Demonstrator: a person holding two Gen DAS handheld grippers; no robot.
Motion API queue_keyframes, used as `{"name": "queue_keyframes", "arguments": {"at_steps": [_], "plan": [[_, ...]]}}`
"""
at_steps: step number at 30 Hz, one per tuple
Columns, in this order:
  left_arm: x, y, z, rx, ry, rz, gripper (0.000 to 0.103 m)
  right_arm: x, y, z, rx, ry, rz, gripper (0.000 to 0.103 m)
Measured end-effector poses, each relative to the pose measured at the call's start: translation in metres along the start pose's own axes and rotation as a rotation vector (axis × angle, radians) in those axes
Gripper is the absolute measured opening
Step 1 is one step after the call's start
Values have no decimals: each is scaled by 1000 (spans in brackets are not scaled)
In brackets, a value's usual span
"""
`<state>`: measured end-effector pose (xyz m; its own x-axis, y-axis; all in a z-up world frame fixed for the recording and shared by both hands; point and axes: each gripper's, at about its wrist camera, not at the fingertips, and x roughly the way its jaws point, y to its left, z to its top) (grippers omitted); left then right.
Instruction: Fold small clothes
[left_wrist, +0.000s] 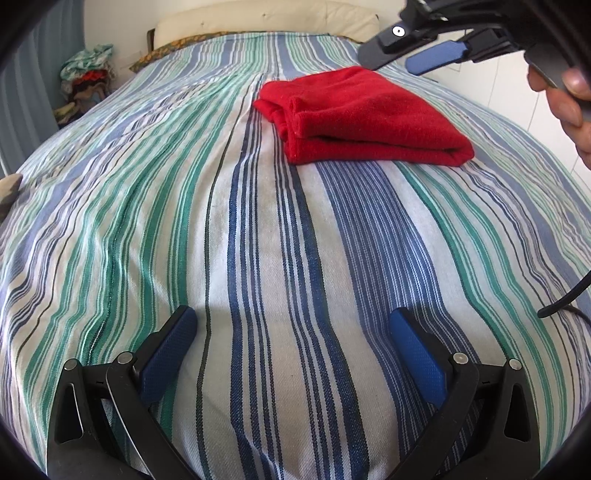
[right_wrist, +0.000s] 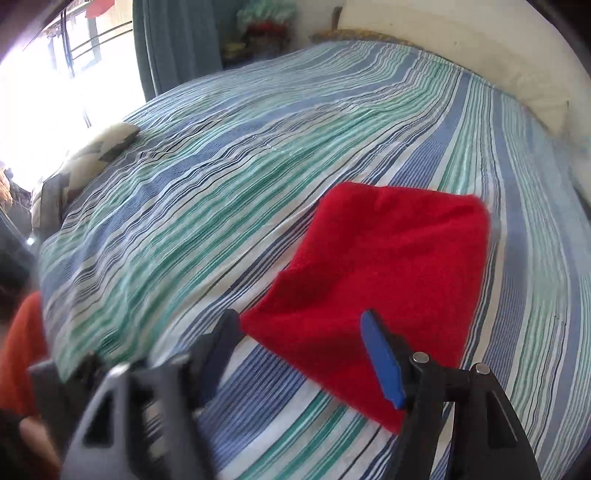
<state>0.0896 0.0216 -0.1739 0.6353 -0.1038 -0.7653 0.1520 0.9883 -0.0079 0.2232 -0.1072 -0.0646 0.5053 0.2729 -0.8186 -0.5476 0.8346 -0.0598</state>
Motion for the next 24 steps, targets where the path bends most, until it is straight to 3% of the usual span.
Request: {"name": "queue_keyframes", "arguments": {"at_steps": [5,12,15,19,24], "plan": [[0,0,0,2,2,5,102,-17,-35,-47,76,4,-62,68],[1,-2,0,5,3,15,103,-18,-63,-150,251,38,-110,68],[1,-3,0,5,4,19,103,-20,-66,-188,320,8,-128,81],[2,-4,0,4,2,23,103,-25,-71,-208,395,-60,-143,88],[2,-4,0,4,0,23,102,-18,-67,-213,383,-100,-137,97]]}}
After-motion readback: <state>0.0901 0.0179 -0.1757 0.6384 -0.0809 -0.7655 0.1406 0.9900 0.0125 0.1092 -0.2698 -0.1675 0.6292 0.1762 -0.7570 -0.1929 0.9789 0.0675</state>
